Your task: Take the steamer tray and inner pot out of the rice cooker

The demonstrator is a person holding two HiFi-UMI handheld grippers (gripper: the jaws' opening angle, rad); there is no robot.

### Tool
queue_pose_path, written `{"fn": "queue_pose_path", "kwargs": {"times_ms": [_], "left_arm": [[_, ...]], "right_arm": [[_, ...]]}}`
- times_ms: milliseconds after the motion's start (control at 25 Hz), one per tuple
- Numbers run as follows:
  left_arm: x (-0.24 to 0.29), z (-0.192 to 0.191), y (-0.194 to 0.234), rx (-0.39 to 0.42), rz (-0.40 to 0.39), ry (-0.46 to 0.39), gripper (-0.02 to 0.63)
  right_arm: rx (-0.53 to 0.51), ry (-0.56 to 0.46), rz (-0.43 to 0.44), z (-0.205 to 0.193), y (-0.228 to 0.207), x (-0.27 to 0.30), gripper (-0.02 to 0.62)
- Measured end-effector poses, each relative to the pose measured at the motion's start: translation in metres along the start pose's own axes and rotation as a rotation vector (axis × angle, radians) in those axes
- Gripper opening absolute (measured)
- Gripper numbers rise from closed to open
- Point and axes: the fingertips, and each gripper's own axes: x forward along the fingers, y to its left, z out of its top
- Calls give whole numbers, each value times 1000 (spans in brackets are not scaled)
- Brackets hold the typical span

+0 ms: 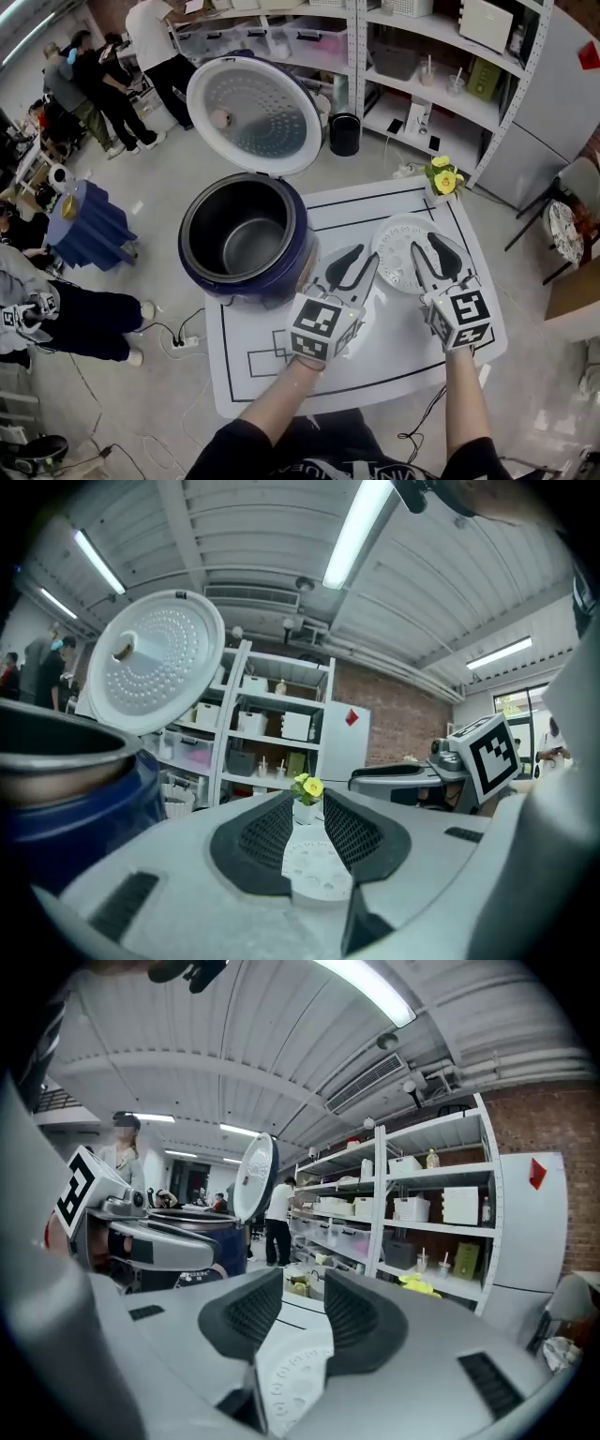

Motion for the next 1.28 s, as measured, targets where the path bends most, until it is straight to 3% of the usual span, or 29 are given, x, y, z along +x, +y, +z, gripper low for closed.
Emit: {"fn": "queue_pose_path", "kwargs": {"times_ms": [560, 1000, 1280], "left_arm": [[-116, 55, 43, -14, 149, -131, 86], [-209, 67, 154, 35, 402, -147, 87], [-235, 61, 213, 42, 497, -108, 87]], "right_arm": [[-9, -87, 205, 57, 98, 35, 135], [34, -94, 311, 80, 167, 89, 135], [74, -24, 327, 78, 185, 117, 137]]}}
